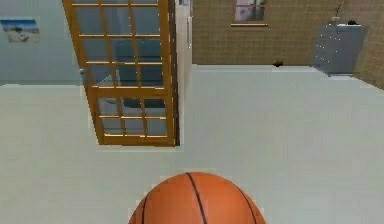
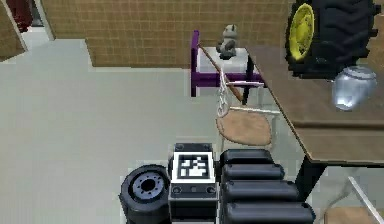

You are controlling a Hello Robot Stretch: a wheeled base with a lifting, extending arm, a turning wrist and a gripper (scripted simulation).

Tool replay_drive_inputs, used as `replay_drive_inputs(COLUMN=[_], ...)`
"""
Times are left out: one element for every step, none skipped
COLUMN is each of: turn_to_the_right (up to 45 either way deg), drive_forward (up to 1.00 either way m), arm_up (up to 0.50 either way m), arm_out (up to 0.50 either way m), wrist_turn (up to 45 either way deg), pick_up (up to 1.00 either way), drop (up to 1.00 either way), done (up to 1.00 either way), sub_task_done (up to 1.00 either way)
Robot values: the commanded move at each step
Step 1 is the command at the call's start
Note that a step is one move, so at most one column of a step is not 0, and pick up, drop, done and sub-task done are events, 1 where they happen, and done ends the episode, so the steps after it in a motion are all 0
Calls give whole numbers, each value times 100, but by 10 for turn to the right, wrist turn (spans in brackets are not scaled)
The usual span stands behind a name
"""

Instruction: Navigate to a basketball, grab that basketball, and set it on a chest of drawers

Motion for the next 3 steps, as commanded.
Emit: replay_drive_inputs(turn_to_the_right=[-120, 0, -360], drive_forward=[0, 40, 0], arm_up=[0, 0, 0], arm_out=[0, 0, 0], wrist_turn=[0, 0, 0], pick_up=[0, 0, 0], drop=[0, 0, 0], done=[0, 0, 0], sub_task_done=[0, 0, 0])
